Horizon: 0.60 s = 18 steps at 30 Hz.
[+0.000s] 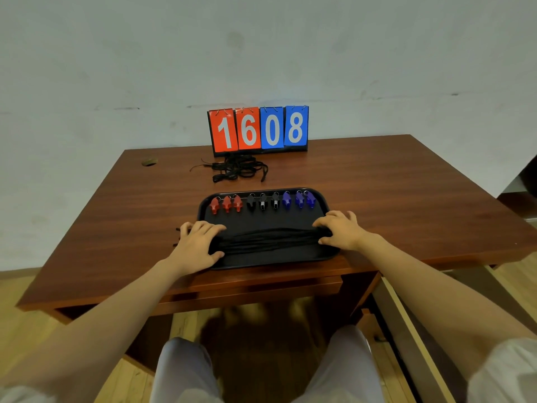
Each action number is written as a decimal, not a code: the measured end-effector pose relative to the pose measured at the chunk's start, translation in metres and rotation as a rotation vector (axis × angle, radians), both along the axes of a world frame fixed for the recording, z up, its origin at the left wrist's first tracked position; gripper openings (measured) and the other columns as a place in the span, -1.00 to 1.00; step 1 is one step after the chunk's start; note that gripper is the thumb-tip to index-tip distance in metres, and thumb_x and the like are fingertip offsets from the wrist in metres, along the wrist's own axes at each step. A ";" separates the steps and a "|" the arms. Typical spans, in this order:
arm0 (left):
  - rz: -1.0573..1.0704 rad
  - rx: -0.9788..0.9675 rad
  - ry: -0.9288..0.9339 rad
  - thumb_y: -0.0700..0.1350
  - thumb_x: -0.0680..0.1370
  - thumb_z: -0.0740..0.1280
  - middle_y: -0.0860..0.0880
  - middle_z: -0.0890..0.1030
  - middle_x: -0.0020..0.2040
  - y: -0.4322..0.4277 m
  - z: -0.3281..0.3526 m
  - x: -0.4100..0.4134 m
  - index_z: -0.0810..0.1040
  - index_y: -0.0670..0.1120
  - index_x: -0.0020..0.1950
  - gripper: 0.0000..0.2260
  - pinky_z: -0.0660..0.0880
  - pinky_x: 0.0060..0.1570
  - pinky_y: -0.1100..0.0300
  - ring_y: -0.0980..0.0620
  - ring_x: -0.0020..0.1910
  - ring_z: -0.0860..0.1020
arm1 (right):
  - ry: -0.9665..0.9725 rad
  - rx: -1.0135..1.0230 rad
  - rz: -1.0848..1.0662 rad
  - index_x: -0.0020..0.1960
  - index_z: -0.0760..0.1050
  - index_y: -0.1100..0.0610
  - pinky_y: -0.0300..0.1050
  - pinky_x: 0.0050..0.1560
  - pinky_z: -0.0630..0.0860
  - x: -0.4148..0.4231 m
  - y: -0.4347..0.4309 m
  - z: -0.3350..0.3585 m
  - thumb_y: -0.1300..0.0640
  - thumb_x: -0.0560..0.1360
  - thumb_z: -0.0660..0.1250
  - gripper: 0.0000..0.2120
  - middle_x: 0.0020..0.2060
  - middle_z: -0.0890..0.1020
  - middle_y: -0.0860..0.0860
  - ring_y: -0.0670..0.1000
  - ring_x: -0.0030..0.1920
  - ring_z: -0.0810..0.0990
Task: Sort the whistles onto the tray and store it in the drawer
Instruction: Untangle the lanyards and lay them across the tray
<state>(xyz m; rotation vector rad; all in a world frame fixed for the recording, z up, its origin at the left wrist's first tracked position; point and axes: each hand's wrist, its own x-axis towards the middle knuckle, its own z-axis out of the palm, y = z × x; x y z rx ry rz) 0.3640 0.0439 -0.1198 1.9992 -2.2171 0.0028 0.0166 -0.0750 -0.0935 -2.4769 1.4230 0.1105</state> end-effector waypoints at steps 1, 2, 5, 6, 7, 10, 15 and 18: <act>0.008 0.015 0.011 0.09 0.47 0.34 0.05 0.45 0.30 0.000 0.001 -0.002 0.32 0.02 0.40 -0.48 -0.04 0.29 0.05 0.00 0.39 0.24 | 0.013 -0.004 0.008 0.37 0.35 -0.04 0.32 0.42 -0.15 0.001 -0.001 0.001 0.01 0.50 0.34 -0.54 0.34 0.43 -0.02 0.03 0.49 0.09; 0.005 0.028 0.019 0.10 0.47 0.32 0.05 0.46 0.29 -0.001 0.002 -0.003 0.31 0.02 0.40 -0.47 -0.04 0.29 0.04 0.01 0.38 0.24 | 0.027 -0.008 0.023 0.37 0.35 -0.04 0.35 0.41 -0.19 0.003 -0.001 0.003 0.00 0.49 0.35 -0.53 0.33 0.44 -0.03 0.03 0.50 0.08; -0.022 0.062 0.022 0.17 0.41 0.22 0.07 0.48 0.26 -0.005 0.006 -0.007 0.32 0.03 0.39 -0.43 -0.05 0.26 0.07 0.02 0.37 0.24 | 0.051 -0.029 0.081 0.34 0.39 -0.03 0.38 0.40 -0.20 0.012 -0.006 0.012 -0.01 0.47 0.37 -0.54 0.34 0.43 -0.01 0.04 0.51 0.07; -0.033 0.066 0.020 0.19 0.39 0.19 0.07 0.47 0.27 -0.008 0.008 -0.010 0.32 0.03 0.39 -0.42 -0.06 0.26 0.08 0.02 0.38 0.23 | 0.044 -0.036 0.095 0.33 0.40 -0.03 0.38 0.41 -0.19 0.017 -0.007 0.016 -0.01 0.47 0.37 -0.55 0.34 0.43 -0.01 0.04 0.50 0.09; -0.043 0.063 0.023 0.20 0.39 0.17 0.07 0.46 0.28 -0.012 0.010 -0.013 0.32 0.04 0.39 -0.42 -0.06 0.26 0.08 0.02 0.38 0.22 | 0.031 -0.046 0.108 0.32 0.42 -0.03 0.37 0.41 -0.18 0.023 -0.009 0.020 -0.02 0.46 0.37 -0.56 0.33 0.43 -0.01 0.03 0.49 0.11; -0.051 0.037 0.058 0.20 0.43 0.18 0.06 0.44 0.31 -0.030 0.022 -0.025 0.36 0.06 0.36 -0.47 -0.02 0.29 0.05 0.02 0.39 0.21 | -0.026 -0.083 0.140 0.31 0.44 0.00 0.31 0.44 -0.03 0.044 -0.018 0.033 -0.01 0.48 0.35 -0.59 0.29 0.46 0.00 0.05 0.43 0.24; 0.036 -0.099 0.063 0.03 0.55 0.23 0.02 0.46 0.28 -0.079 0.052 -0.034 0.45 0.02 0.27 -0.70 0.05 0.31 0.00 -0.02 0.36 0.27 | -0.152 -0.209 0.170 0.31 0.44 0.07 0.12 0.32 0.35 0.092 -0.048 0.060 0.04 0.53 0.29 -0.64 0.22 0.55 0.05 0.10 0.26 0.47; 0.123 -0.116 0.081 -0.01 0.56 0.22 -0.02 0.45 0.28 -0.115 0.071 -0.031 0.46 -0.01 0.27 -0.71 0.08 0.33 -0.01 -0.05 0.35 0.30 | -0.211 -0.260 0.163 0.30 0.44 0.09 0.10 0.26 0.43 0.122 -0.073 0.074 0.08 0.54 0.26 -0.66 0.24 0.55 0.05 0.10 0.24 0.49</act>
